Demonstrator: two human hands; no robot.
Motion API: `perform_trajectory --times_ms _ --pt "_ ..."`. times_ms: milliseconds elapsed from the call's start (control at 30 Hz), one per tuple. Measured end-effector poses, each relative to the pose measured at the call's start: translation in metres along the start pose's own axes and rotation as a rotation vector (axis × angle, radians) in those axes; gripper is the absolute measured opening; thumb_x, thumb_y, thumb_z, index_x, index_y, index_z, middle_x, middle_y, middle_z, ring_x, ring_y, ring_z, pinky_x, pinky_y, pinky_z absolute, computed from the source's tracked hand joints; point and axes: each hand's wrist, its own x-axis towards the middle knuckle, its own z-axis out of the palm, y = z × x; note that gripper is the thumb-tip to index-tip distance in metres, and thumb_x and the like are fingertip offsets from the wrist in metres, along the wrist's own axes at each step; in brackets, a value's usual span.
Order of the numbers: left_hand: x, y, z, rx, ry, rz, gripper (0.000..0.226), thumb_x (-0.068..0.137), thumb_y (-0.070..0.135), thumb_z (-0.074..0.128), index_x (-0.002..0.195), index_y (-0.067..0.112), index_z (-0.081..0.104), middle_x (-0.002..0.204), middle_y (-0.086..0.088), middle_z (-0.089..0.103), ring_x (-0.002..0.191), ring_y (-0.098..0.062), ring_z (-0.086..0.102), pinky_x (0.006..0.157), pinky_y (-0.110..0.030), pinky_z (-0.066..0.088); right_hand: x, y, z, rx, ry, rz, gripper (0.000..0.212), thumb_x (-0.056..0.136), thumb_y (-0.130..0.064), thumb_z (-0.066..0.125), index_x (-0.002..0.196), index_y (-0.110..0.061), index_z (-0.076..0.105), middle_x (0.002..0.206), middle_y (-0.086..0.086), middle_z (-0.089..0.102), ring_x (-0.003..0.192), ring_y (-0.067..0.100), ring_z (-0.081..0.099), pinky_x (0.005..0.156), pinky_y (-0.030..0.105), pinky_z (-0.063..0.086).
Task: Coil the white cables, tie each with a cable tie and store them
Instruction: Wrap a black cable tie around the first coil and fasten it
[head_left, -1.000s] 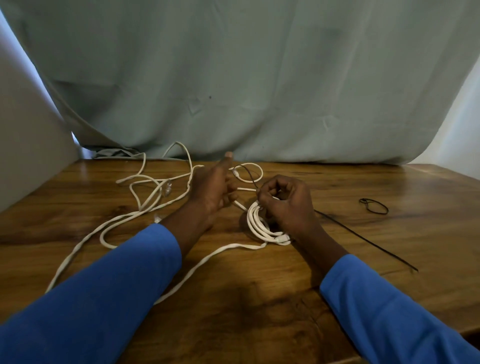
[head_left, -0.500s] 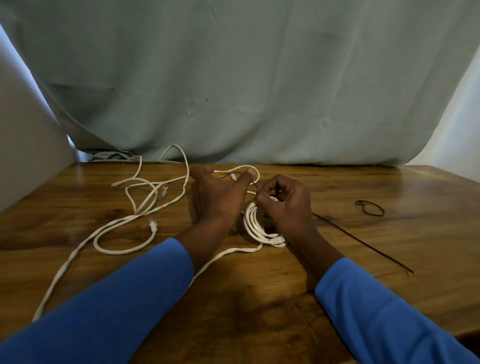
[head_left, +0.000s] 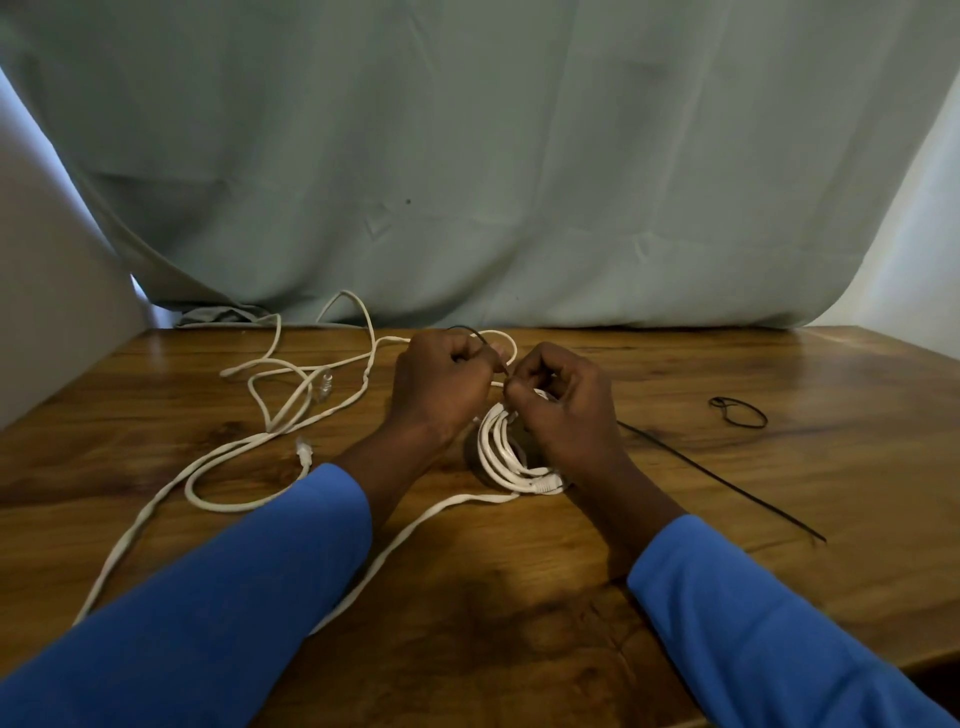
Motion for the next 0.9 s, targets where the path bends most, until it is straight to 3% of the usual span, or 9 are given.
perform_trajectory --times_ms 67,133,300,500,667,800,900 --pt "0.001 0.002 -0.002 0.028 0.042 0.037 0.028 0.091 0.024 0.073 0.067 0.009 0.073 0.064 -0.011 0.068 0.061 -0.029 0.062 0.071 -0.050 0.057 0.000 -0.004 0.002 0.006 -0.010 -0.007 0.012 0.075 -0.028 0.065 0.077 -0.016 0.065 0.072 0.004 0.065 0.073 0.030 0.065 0.068 0.056 0.054" --pt "0.002 0.003 -0.002 0.015 0.069 0.053 0.029 0.091 0.024 0.071 0.067 0.007 0.071 0.063 -0.012 0.065 0.058 -0.020 0.056 0.069 -0.047 0.055 0.000 -0.007 0.004 0.012 -0.018 0.004 0.013 0.076 -0.030 0.063 0.079 -0.018 0.065 0.073 0.004 0.064 0.074 0.030 0.063 0.069 0.057 0.054" --pt "0.002 0.003 0.000 -0.015 0.121 0.043 0.033 0.094 0.024 0.070 0.065 0.008 0.069 0.060 -0.008 0.064 0.056 -0.012 0.052 0.063 -0.038 0.049 0.001 -0.011 0.007 0.102 -0.037 0.077 0.009 0.078 -0.022 0.066 0.086 -0.019 0.064 0.075 0.007 0.060 0.072 0.031 0.061 0.071 0.061 0.055" --pt "0.004 0.002 -0.003 -0.093 0.179 -0.035 0.032 0.097 0.025 0.068 0.065 0.017 0.070 0.059 0.005 0.063 0.060 -0.011 0.056 0.063 -0.029 0.042 0.000 -0.013 0.006 0.103 -0.113 0.097 0.012 0.087 -0.022 0.071 0.094 -0.013 0.070 0.089 0.015 0.069 0.089 0.037 0.069 0.079 0.058 0.059" --pt "-0.004 0.001 0.007 -0.263 0.188 -0.065 0.031 0.101 0.023 0.061 0.072 0.014 0.068 0.066 0.000 0.061 0.067 -0.016 0.056 0.070 -0.037 0.048 -0.002 -0.017 0.007 0.072 -0.106 0.119 0.009 0.086 -0.019 0.067 0.091 -0.015 0.073 0.083 -0.004 0.072 0.082 0.021 0.070 0.075 0.045 0.059" --pt "-0.006 0.001 0.010 -0.206 0.254 0.025 0.032 0.104 0.024 0.057 0.074 0.015 0.061 0.073 -0.007 0.067 0.073 -0.026 0.066 0.069 -0.040 0.052 -0.002 -0.022 0.006 0.069 -0.112 0.109 0.013 0.085 -0.025 0.069 0.080 -0.013 0.069 0.082 0.002 0.073 0.079 0.024 0.072 0.075 0.052 0.061" --pt "-0.007 0.002 0.008 -0.143 0.311 0.087 0.032 0.105 0.025 0.056 0.074 0.018 0.055 0.073 -0.006 0.065 0.074 -0.026 0.065 0.066 -0.036 0.048 -0.002 -0.025 0.004 0.090 -0.128 0.119 0.014 0.092 -0.015 0.071 0.084 -0.005 0.067 0.088 0.009 0.074 0.078 0.031 0.075 0.062 0.040 0.059"
